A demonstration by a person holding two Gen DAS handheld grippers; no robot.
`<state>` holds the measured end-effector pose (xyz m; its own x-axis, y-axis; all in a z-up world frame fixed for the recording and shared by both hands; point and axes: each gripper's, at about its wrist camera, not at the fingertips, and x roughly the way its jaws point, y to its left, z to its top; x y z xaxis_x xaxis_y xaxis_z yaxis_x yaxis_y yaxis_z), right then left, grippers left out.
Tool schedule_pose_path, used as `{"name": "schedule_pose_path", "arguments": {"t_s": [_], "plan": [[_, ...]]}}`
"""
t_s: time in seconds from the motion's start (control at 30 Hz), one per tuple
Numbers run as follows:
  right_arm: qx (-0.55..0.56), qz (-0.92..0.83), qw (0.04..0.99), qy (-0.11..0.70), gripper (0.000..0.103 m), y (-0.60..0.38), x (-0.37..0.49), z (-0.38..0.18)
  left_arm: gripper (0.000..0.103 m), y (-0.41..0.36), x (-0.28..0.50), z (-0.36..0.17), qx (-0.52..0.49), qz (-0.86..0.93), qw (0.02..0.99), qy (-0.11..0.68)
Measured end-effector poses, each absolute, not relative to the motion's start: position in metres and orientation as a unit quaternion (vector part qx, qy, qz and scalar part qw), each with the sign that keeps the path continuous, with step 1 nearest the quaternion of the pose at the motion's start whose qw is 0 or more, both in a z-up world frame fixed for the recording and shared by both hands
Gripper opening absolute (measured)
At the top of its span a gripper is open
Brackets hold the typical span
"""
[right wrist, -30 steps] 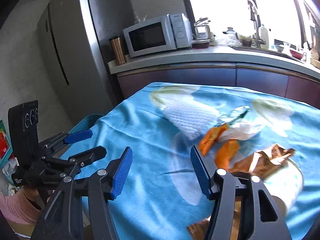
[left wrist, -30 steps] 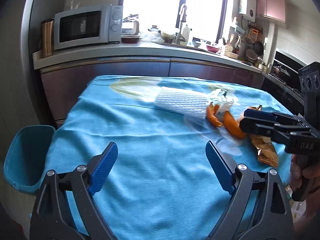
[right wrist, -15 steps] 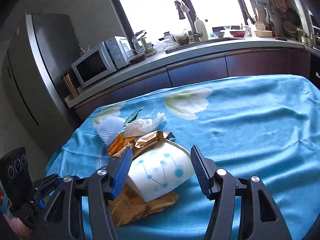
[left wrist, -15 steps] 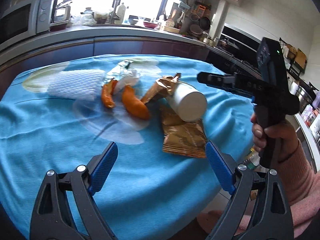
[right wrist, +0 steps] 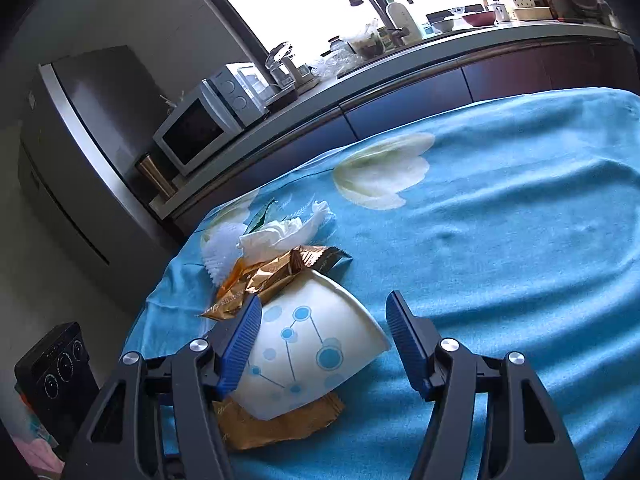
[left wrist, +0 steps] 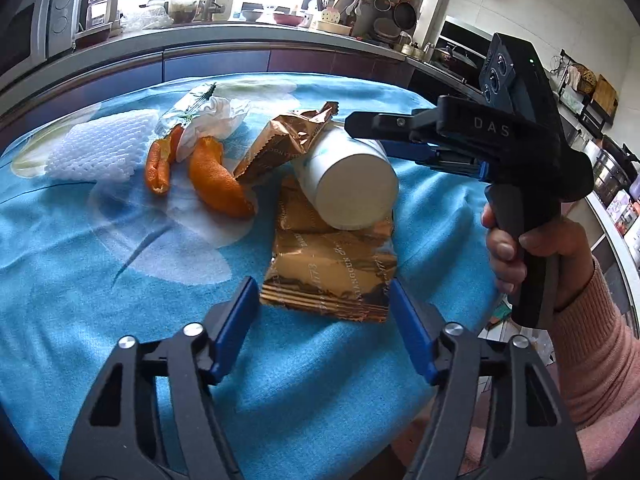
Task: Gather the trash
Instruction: 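Grasp the gold snack wrapper with the left tool while the right tool grasps the white paper cup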
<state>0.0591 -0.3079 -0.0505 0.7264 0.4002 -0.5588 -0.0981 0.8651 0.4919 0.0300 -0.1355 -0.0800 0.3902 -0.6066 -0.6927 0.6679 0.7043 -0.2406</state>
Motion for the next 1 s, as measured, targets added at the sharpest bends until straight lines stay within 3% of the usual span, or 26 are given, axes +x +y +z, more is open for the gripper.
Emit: {"name": "schedule_pose_path", "arguments": {"t_s": [0.07,0.2,0.23,0.27,0.53,1.0], "plan": [[0.218,0.147,0.903,0.341,0.061,-0.306,0.054,-0.049,0.058,-0.131,0.032,-0.079,0.033,-0.382,0.832,0.4],[0.208,0.169,0.899,0.347,0.042,-0.297,0.044,-0.048,0.045,-0.118,0.034,-0.076,0.023,-0.382,0.833,0.399],[0.204,0.174,0.898,0.35,0.033,-0.293,0.041,-0.047,0.024,-0.115,0.034,-0.076,0.019,-0.387,0.83,0.401],[0.199,0.181,0.896,0.353,0.03,-0.289,0.039,-0.047,0.019,-0.111,0.035,-0.076,0.015,-0.388,0.829,0.403],[0.198,0.245,0.879,0.358,0.005,-0.256,0.034,-0.048,0.018,-0.059,0.043,-0.072,-0.029,-0.368,0.842,0.394],[0.186,0.316,0.868,0.334,0.002,-0.194,0.045,-0.03,0.005,0.012,0.031,-0.058,-0.064,-0.32,0.869,0.371]]}}
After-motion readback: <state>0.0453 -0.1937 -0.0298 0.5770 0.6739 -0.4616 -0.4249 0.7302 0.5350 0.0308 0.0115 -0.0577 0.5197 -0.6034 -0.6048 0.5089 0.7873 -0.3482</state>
